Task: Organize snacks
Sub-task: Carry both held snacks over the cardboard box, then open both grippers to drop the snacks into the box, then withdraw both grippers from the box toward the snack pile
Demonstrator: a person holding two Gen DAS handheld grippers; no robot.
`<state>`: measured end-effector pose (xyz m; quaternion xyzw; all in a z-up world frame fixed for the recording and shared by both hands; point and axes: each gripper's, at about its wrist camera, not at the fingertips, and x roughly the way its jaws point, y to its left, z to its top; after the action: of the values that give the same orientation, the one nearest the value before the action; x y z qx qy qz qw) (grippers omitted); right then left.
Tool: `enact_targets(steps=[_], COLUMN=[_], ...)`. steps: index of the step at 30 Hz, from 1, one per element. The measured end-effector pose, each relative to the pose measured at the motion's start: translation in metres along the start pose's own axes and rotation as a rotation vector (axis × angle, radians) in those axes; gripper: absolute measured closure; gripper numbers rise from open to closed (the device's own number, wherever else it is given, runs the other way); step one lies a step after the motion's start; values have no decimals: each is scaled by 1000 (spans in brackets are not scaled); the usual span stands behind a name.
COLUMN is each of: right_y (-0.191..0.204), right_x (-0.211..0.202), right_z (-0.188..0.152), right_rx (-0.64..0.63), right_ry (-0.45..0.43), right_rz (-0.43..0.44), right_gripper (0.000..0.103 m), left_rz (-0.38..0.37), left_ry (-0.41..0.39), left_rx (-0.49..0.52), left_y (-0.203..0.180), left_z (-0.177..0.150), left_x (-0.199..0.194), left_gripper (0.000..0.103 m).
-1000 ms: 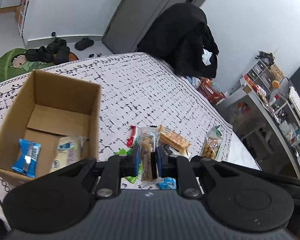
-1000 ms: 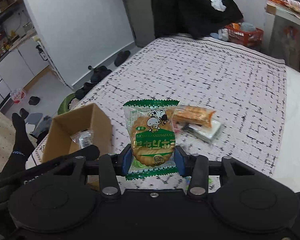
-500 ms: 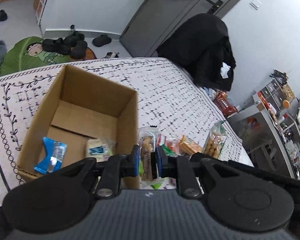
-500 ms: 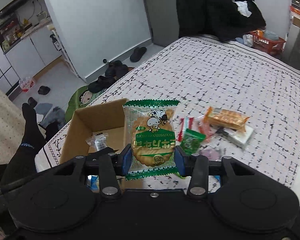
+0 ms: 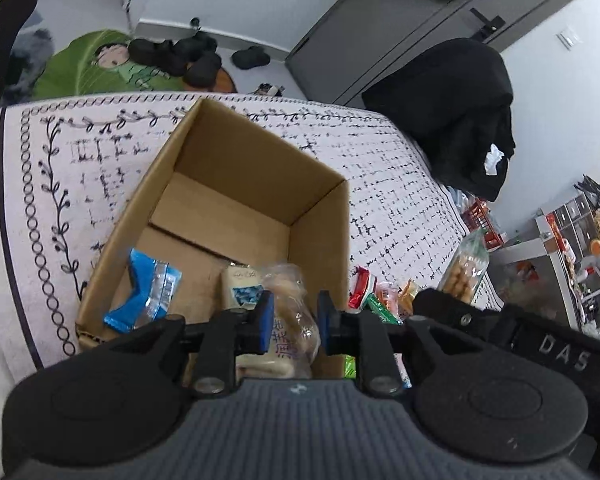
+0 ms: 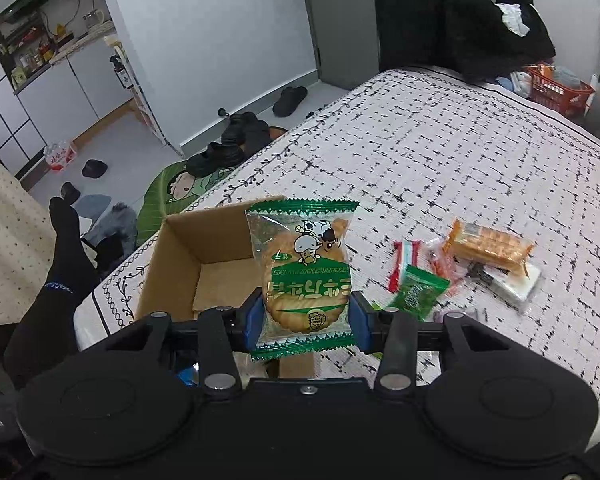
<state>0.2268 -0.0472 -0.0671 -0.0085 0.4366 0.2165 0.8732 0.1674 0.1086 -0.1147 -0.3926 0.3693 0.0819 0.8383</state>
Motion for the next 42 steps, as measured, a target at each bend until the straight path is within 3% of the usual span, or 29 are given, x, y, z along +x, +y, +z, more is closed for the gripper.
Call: enact_targets(steps=[2, 6, 11, 14, 18, 21, 25, 32, 39, 42], right_y=[3, 12, 26, 25, 14, 1, -17, -50, -80, -93], right_x=[1, 5, 12, 15, 11, 3, -6, -19, -32, -38], right_z=[4, 13, 20, 21, 19, 16, 9, -1, -8, -13], right_rx=[-6, -9, -16, 7, 39, 53, 57, 78, 100, 120], right_ry=[-2, 4, 23, 30, 26, 19, 12, 8, -11, -19], right_rz=[12, 49, 120, 124, 120, 99, 70, 38, -17, -20], right_gripper=[60, 60, 58, 42, 31, 29, 20, 19, 14, 10], left_rz=[14, 35, 53, 62, 79, 81, 103, 128, 94, 77], left_ry=[7, -6, -22, -25, -24, -11, -16, -26, -36, -37], left_rx=[-24, -67, -81, -85, -81, -58, -31, 18, 78, 102], left_y=[3, 10, 11, 13, 10, 4, -3, -19, -40, -49], left_z=[-1, 0, 1, 2, 1, -1, -5, -12, -21, -23], left_x=[2, 1, -1, -1, -1, 1, 1, 2, -1, -2], left_gripper=[74, 51, 40, 36, 22, 19, 14, 10, 0, 0])
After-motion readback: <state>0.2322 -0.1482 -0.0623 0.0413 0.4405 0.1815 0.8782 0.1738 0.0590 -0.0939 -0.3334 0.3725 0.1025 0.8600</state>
